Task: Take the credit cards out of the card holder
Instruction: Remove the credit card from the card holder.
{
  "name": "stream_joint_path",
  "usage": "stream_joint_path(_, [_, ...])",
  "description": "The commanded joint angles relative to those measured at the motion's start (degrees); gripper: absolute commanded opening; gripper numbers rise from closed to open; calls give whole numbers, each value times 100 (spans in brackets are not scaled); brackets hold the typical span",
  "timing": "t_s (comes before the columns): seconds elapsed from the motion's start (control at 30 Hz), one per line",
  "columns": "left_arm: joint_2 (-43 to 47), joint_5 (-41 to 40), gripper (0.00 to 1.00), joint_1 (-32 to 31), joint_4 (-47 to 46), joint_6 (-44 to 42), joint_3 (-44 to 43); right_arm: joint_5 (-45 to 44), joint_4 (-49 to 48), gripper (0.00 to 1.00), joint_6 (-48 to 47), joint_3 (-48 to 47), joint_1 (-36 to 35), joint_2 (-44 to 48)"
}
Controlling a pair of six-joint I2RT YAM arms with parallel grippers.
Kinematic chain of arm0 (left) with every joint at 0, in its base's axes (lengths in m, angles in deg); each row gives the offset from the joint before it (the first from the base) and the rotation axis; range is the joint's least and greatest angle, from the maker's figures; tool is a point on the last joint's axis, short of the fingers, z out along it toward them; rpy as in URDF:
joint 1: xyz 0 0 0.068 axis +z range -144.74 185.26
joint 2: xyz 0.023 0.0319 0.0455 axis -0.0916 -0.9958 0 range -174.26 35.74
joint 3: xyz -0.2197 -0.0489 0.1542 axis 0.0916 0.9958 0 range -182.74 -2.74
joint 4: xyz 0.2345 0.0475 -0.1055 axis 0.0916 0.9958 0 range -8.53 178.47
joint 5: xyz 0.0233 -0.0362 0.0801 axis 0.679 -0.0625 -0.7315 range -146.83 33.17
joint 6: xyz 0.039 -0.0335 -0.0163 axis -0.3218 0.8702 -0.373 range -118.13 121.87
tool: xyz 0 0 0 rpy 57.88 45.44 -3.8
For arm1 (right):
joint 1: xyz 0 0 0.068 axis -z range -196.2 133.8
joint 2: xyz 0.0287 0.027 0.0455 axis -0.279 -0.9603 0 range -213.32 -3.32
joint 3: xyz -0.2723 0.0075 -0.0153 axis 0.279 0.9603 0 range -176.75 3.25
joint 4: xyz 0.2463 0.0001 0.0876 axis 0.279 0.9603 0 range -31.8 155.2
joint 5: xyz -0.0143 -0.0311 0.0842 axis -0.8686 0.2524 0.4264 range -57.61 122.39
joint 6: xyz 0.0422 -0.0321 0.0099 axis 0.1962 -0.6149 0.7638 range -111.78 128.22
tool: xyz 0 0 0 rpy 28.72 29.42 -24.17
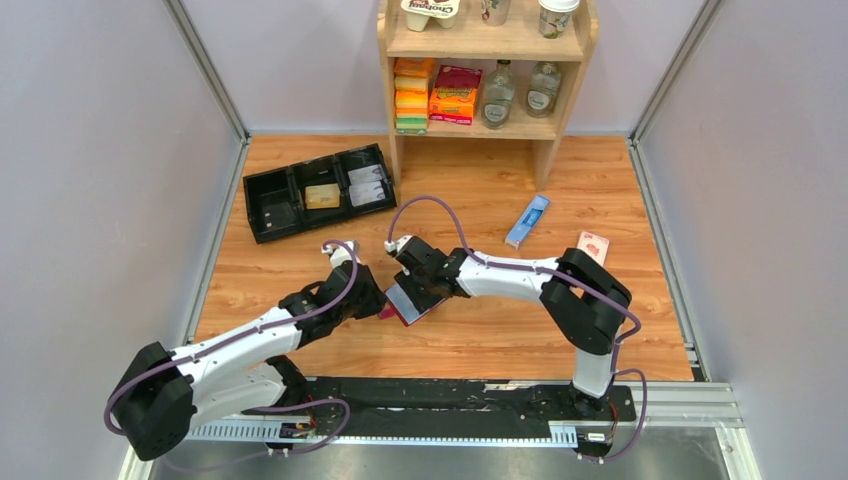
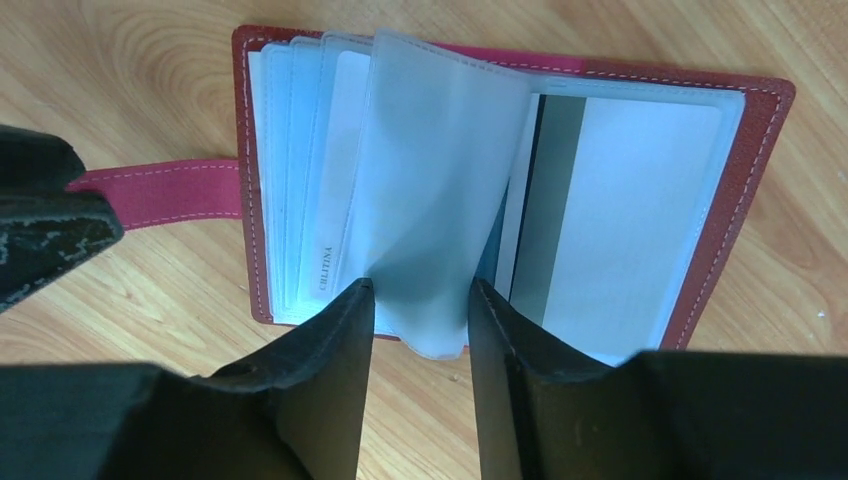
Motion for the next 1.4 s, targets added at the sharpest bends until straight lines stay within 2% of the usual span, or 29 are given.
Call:
stream_joint_path(0.0, [-217, 204, 30, -9, -365, -92, -234, 202, 75, 38, 91, 343, 377, -242])
stream_joint_path(0.23, [-780, 433, 29, 26, -848, -110, -401, 914, -172, 28, 241, 510, 650, -119])
stream_joint_path(0.47, [-1526, 775, 29, 341, -1332, -101, -560, 1328, -356, 26, 372, 642, 878, -49])
stream_joint_path(0.7, [-2133, 1347, 29, 808, -2657, -5, -542, 1495, -427, 26, 408, 686, 984, -31])
stream_joint_path(0.83, [-2397, 1742, 32, 1080, -3456, 180, -393, 1548, -445, 26, 434, 704, 1028, -13])
stream_joint_path(0.9, [-2502, 1918, 37, 1124, -3983, 250, -270, 1565, -453, 26, 434, 721, 1054, -5])
stream_joint_path(1.03, [-2705, 2006, 49, 1159, -4442, 294, -138, 1609, -462, 26, 452, 739, 1107, 13])
stream_joint_path(1.17, [-3003, 2190, 52, 1230, -4891, 461, -32, 1662, -480, 26, 469, 756, 1142, 48])
stream_joint_path(1.37, [-3320, 2419, 52, 1239, -5015, 549, -138, 1671, -515, 26, 469, 774, 1177, 101])
